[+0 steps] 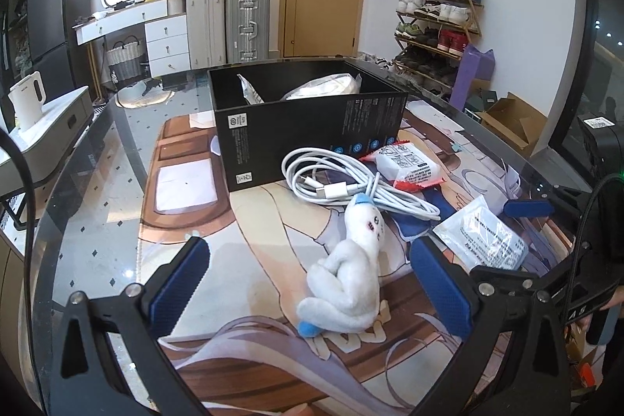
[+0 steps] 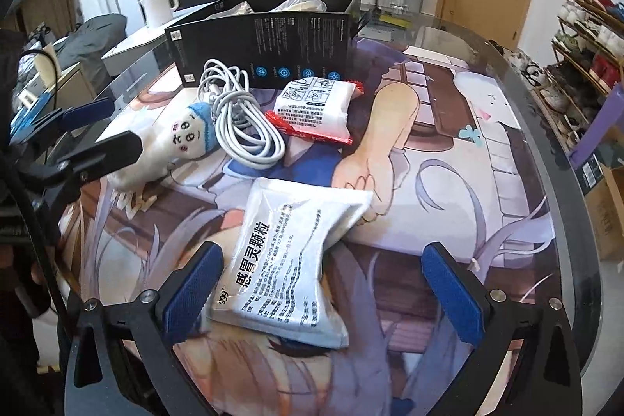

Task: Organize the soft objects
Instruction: 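Reach the right tool down to the white printed sachet and grasp it, then grasp the white plush toy with the left tool while the right tool holds the sachet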

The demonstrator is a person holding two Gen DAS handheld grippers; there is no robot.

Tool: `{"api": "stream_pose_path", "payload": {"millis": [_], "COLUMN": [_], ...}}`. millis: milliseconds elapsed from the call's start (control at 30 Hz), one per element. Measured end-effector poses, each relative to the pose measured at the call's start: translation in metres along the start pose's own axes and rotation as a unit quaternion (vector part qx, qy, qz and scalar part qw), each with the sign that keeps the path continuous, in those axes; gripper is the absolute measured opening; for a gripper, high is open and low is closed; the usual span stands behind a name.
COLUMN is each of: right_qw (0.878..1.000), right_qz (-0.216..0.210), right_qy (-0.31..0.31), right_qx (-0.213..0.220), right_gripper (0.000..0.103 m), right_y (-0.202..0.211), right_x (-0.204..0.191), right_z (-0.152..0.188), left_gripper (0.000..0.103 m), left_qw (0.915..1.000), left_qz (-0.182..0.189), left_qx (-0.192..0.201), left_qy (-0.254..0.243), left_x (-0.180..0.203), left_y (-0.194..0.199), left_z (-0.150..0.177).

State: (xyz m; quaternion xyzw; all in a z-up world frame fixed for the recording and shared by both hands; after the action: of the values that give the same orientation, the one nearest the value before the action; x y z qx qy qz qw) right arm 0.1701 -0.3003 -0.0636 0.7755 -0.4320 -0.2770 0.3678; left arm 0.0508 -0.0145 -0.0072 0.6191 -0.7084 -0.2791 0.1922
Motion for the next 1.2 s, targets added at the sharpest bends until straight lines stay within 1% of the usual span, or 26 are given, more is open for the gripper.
{"api": "stream_pose_path", "payload": {"millis": [100,300,367,433,467,533,567,633,733,800,1000,1200], "right_qw": [1.0,1.0,1.0,1.0,1.0,1.0,1.0,0.999,0.999,0.999,0.999,0.999], "right_qz": [0.004,0.01,0.008,-0.002,-0.005,-0.01,-0.012,-0.015,-0.018,-0.018,-0.031,-0.037], "right_qy": [-0.004,-0.01,-0.009,0.0,0.002,0.009,0.011,0.014,0.013,0.011,0.001,-0.003], "right_qx": [0.001,0.008,0.012,0.016,0.017,0.02,0.021,0.025,0.026,0.029,0.032,0.035], "right_gripper": [0.102,0.102,0.096,0.079,0.075,0.064,0.061,0.049,0.045,0.038,0.032,0.032], "right_y": [0.001,-0.001,-0.001,0.002,0.003,0.006,0.007,0.008,0.009,0.01,0.013,0.016], "right_x": [0.008,0.007,0.005,0.001,-0.001,-0.003,-0.004,-0.004,-0.005,-0.004,0.001,0.002], "right_z": [0.0,-0.004,-0.005,-0.005,-0.004,-0.002,-0.001,0.0,0.001,0.001,0.002,0.004], "left_gripper": [0.103,0.103,0.103,0.103,0.103,0.103,0.103,0.103,0.103,0.103,0.103,0.103], "left_qw": [1.0,0.9999,0.9998,0.9998,0.9998,0.9998,0.9998,0.9998,0.9998,0.9998,0.9997,0.9994], "left_qz": [0.002,0.006,0.007,0.007,0.007,0.007,0.007,0.006,0.006,0.006,0.007,0.006], "left_qx": [-0.004,-0.014,-0.016,-0.016,-0.016,-0.018,-0.018,-0.019,-0.019,-0.019,-0.021,-0.033], "left_qy": [0.002,0.002,0.004,0.005,0.004,0.003,0.003,0.003,0.003,0.002,0.001,-0.004], "left_x": [-0.001,-0.002,-0.002,-0.003,-0.003,-0.003,-0.003,-0.003,-0.003,-0.003,-0.002,0.0], "left_y": [-0.001,-0.004,-0.004,-0.005,-0.005,-0.006,-0.006,-0.006,-0.006,-0.006,-0.007,-0.012], "left_z": [0.0,0.0,0.001,0.0,0.0,0.0,0.0,0.0,0.0,0.0,0.001,0.001]}}
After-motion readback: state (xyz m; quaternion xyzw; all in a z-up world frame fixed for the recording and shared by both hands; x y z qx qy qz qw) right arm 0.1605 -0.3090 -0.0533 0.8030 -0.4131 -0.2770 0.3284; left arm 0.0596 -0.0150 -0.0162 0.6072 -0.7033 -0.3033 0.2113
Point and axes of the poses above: each gripper's, at about its wrist camera, not at the fingertips, and y roughly against the way its jaws point, x to its right, z to its underside, the point moved 1 cm from there along -y, roughly the way its jaws point, and after that the axes turned 12 degrees about -y, right-handed, at the moved point
